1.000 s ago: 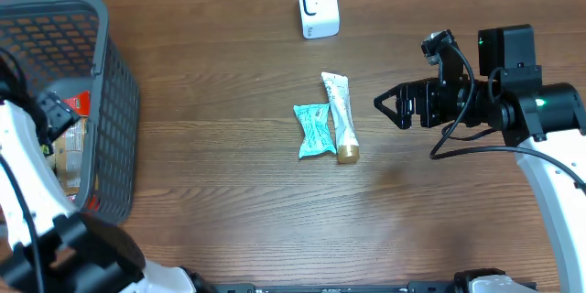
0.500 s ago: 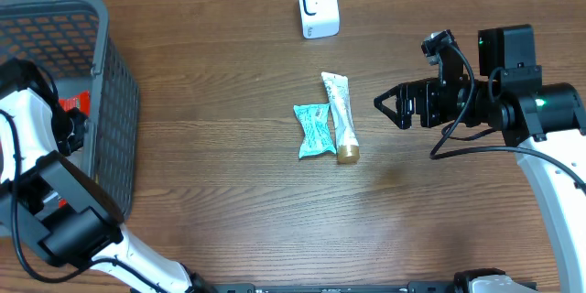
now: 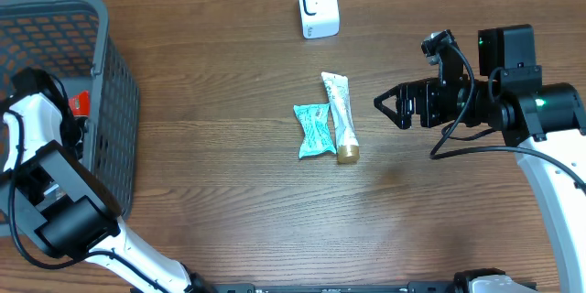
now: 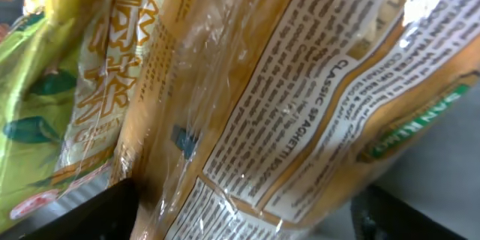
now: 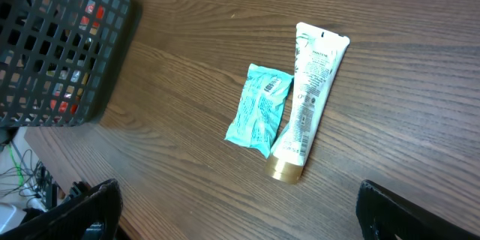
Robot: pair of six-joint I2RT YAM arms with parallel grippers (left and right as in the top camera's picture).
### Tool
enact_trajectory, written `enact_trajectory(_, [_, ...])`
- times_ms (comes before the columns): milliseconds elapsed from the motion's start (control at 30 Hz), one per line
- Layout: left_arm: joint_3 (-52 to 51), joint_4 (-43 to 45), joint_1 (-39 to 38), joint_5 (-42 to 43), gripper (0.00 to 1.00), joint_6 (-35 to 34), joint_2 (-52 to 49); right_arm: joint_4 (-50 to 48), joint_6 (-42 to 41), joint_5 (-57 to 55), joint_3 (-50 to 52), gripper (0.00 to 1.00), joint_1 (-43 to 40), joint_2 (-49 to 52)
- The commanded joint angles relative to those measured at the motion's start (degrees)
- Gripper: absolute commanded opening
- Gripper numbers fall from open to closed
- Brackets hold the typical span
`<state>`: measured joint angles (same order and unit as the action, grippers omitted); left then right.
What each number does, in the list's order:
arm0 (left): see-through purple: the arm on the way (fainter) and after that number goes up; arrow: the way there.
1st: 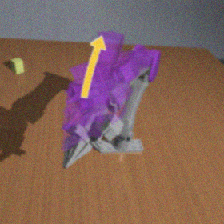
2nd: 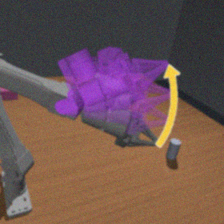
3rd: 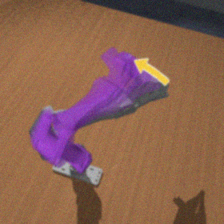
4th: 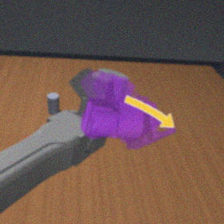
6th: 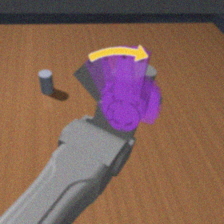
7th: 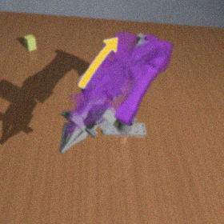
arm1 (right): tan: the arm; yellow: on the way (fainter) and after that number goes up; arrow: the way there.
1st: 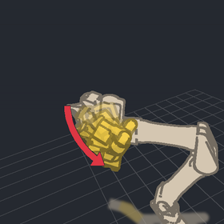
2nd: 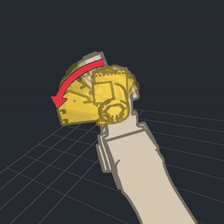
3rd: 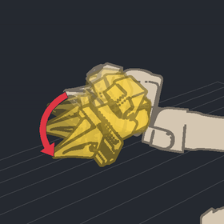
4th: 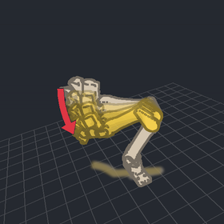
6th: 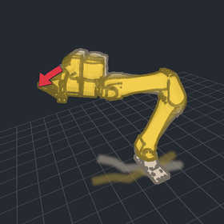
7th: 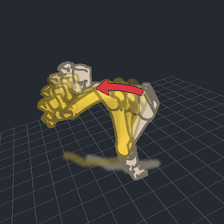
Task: Scan the item barcode
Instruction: 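Reach into basket and grasp the red-capped spaghetti pack with left gripper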
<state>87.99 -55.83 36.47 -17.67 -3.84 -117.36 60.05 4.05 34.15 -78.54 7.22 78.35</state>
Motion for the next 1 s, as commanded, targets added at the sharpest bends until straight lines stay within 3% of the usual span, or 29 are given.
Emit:
enact_trajectory(0, [-3.2, 1.4, 0.0, -0.5, 0.84, 0.7, -1.4, -0.1, 0.0, 0.5, -1.2, 1.0, 0.3, 0.1])
enact_trajectory(100, [-4.2, 2.7, 0.0, 0.9, 0.9, 0.4, -1.4, -0.1, 0.0, 0.5, -1.2, 1.0, 0.3, 0.1])
enact_trajectory(167, [-4.3, 2.8, 0.0, 2.3, 0.88, 0.4, -1.4, -0.1, 0.0, 0.5, -1.2, 1.0, 0.3, 0.1])
enact_trajectory(233, [-4.3, 2.9, 0.0, 2.9, 0.69, 0.4, -1.4, -0.1, 0.0, 0.5, -1.2, 1.0, 0.3, 0.1])
enact_trajectory(267, [-4.3, 2.9, -0.1, 2.9, 0.55, 0.4, -1.4, -0.1, 0.0, 0.5, -1.2, 1.0, 0.3, 0.1])
enact_trajectory(300, [-4.3, 2.8, -0.1, 2.9, 0.33, 0.4, -1.4, -0.1, 0.0, 0.5, -1.2, 1.0, 0.3, 0.1])
enact_trajectory(400, [-4.2, 2.3, -0.2, 3.8, 0.04, 0.5, -1.4, -0.1, 0.0, 0.5, -1.2, 1.0, 0.3, 0.1])
enact_trajectory(667, [2.5, -5.3, -0.9, 7.2, 0.04, -0.2, -1.3, -0.1, 0.0, 0.5, -1.2, 1.0, 0.3, 0.1])
enact_trajectory(967, [25.0, -20.2, -4.4, 7.3, 0.04, -3.3, 0.7, -0.1, 0.0, 0.5, -1.2, 1.0, 0.3, 0.1])
